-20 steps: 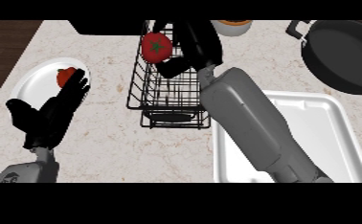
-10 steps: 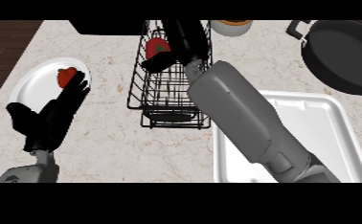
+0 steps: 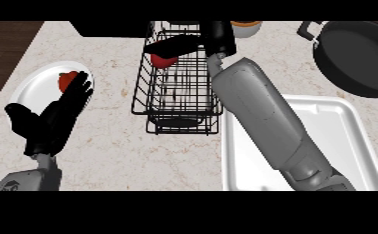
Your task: Pick the tomato from the tray and place it in the tiered basket
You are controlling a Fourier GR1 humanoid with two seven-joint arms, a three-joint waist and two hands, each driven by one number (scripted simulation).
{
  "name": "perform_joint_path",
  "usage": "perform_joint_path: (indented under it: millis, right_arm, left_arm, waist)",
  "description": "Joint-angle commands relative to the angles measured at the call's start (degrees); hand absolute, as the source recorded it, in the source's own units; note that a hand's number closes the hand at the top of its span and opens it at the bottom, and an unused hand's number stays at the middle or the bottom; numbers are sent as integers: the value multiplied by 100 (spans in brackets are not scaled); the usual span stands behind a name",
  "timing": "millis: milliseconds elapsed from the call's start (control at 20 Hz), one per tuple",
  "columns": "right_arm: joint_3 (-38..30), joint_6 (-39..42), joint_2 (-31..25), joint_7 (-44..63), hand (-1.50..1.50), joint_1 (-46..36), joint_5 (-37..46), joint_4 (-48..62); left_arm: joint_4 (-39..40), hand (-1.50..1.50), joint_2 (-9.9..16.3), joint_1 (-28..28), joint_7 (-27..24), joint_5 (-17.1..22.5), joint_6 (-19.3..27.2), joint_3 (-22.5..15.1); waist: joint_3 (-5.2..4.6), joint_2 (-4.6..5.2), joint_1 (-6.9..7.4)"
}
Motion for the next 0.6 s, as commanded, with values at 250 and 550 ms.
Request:
perform_joint_path:
  millis: [250,550]
  right_arm:
    - [-1276,-171,-509,-128,-150,194,-718,-658]
    - [-2216,422,-1580,9,-150,428,-1295,-725]
  left_arm:
    - [-116,0,88,159,30,75,-120,90]
    - [-222,0,-56,147,139,-64,57,-20]
  waist:
    - [0,-32,-84]
    - [0,-19,-87]
